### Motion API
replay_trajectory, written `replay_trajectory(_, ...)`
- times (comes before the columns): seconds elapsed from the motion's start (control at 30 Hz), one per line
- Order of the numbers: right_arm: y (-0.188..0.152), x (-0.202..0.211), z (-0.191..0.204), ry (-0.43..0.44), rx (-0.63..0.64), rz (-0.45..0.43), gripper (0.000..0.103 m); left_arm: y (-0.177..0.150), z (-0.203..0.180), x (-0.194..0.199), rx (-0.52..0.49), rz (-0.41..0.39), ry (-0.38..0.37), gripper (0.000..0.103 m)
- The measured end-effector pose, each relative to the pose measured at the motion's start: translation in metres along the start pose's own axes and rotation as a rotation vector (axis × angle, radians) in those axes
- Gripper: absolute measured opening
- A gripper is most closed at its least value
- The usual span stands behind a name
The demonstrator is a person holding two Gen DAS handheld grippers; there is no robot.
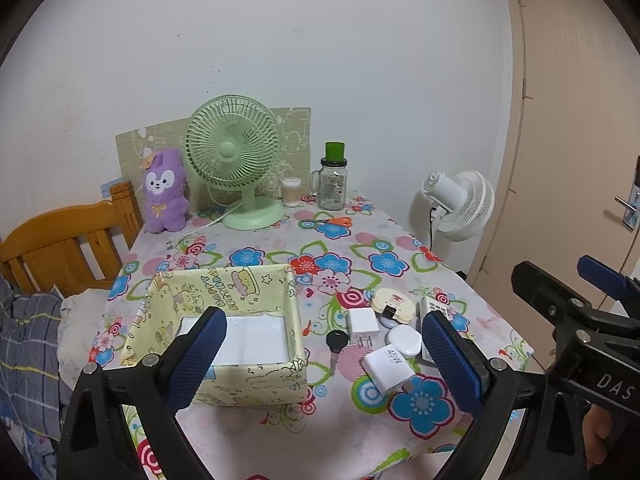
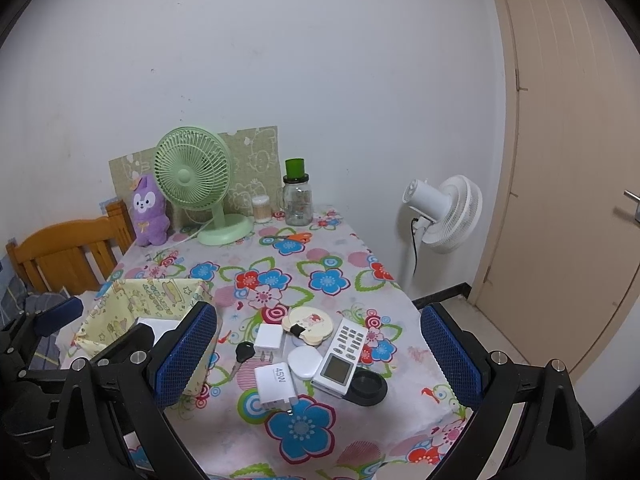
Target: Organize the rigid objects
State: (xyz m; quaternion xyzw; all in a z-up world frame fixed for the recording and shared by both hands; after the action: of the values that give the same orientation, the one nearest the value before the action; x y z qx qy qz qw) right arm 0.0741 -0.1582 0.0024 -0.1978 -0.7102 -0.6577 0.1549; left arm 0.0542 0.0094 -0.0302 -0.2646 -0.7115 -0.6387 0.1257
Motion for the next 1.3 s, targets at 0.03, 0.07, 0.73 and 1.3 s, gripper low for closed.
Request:
replay_trajectory(0.03,0.0,-0.001,0.0,-0.001,0.002,0.001,0.103,0.001,-0.001,-0.001,-0.004,0.003,-0.001,0.099)
replay_trajectory(0.07,-0.001,-0.001,0.0,-0.002,0.003,0.002,0.103,0.001,-0.002,-0.002,-0.008,0.005,-0.002,0.099)
replay_trajectory(0.73,-0.001,-0.006,0.006,0.012,0.01,-0.003,0.103,-0.001,-0.002,-0.009,-0.011,0.011,0.011,0.098)
replay_trajectory(1.3,0.001,-0.011,0.007,0.025,0.007,-0.003,0.102,0.001,-0.002,-0.013,-0.022,0.001,0.024,0.098)
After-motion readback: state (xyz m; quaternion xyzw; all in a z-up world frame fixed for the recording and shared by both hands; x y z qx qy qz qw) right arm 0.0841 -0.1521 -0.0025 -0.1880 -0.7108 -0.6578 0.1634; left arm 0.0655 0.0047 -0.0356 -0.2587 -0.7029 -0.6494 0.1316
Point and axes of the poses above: each gripper's, at about its wrist camera, not at the fingertips, and x roughly against the way its jaws point, z to its left, y to its top, the point moved 7 cm from there along -x, roughly the way its jaws point, and after that the axes turned 13 degrees about -y, right-handed, at the moved point
